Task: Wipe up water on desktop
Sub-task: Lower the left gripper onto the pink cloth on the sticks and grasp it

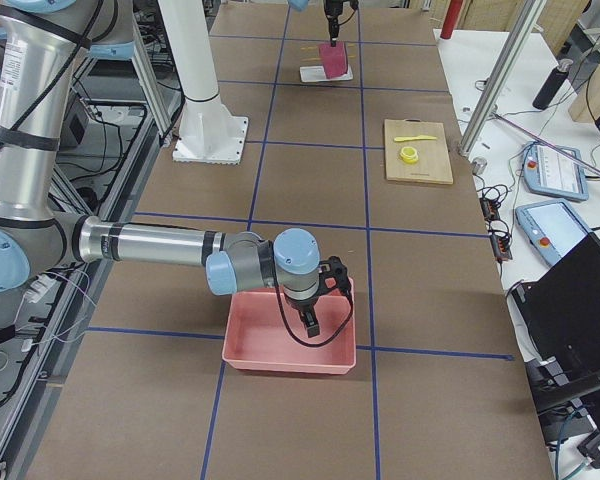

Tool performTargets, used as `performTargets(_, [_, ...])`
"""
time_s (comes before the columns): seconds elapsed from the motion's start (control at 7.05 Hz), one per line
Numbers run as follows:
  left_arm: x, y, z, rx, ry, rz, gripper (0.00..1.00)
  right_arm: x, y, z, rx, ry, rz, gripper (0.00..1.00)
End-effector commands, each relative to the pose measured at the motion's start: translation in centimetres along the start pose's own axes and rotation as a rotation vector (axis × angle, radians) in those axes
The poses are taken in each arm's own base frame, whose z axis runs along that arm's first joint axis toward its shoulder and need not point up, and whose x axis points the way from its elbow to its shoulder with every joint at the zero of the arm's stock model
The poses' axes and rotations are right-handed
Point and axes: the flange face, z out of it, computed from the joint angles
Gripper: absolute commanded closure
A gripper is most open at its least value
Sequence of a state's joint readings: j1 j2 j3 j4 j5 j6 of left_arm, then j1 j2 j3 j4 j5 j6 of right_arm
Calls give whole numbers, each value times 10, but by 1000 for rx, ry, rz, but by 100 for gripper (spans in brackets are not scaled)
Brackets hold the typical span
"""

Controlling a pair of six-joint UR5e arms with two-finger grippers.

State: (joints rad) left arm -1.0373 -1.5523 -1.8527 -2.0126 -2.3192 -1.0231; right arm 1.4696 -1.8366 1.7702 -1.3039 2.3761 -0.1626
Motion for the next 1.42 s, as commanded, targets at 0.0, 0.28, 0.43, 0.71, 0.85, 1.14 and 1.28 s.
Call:
performTargets(0.0, [-2,0,0,1,-2,-3,55,0,1,0,-1,0,1,0])
performTargets(0.28, [-1,0,0,2,-1,-2,100,0,1,0,0,-2,1,0])
performTargets(0.43, [1,1,-3,3,4,2,100,0,1,0,0,-6,1,0])
performTargets(0.71, [1,1,-3,3,4,2,100,-1,1,1,0,-11,2,0])
performTargets(0.85, [7,3,-11,6,21,10,100,-1,1,0,1,-12,1,0])
performTargets(1.14, [46,2,-56,-83,141,0,100,-14,-20,-11,38,-48,-24,0])
performTargets(1.28, [102,-16,-78,-71,169,-41,100,-27,-38,-14,52,-85,-27,0])
